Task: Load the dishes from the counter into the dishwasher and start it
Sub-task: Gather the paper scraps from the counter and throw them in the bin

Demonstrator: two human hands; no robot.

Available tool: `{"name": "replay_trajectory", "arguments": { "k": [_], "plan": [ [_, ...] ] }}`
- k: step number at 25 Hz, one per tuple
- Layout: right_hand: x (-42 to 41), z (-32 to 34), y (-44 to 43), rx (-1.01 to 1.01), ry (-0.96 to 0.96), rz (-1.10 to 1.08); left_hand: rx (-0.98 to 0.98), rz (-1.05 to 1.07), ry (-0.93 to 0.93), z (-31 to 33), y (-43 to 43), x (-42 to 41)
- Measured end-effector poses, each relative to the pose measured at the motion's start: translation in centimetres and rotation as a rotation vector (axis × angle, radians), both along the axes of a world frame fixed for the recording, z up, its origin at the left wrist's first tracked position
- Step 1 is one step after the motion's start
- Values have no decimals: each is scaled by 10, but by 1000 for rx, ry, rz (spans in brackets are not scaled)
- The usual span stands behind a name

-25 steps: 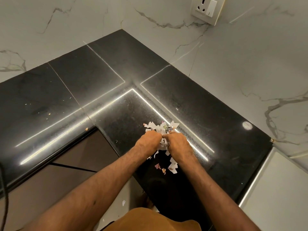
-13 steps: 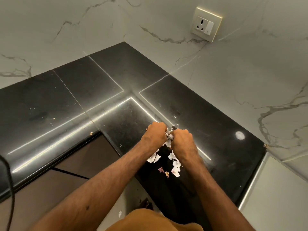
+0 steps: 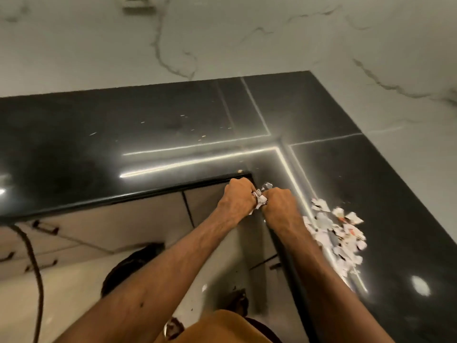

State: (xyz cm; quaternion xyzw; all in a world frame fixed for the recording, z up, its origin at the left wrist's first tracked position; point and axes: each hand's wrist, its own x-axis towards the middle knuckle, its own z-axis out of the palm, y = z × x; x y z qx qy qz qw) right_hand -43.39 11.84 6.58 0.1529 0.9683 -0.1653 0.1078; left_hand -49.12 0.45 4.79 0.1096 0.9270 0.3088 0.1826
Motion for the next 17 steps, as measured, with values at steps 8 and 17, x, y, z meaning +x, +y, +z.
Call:
{"name": "replay_trajectory", "arguments": {
  "k": [8,17],
  "plan": [
    [-36,-70,-225,-35,-98,460,110,504,-124,-61,-245,36],
    [-5,-266,-436,-25,-376,779,170,1058,-316,-267,-420,120]
  ]
}}
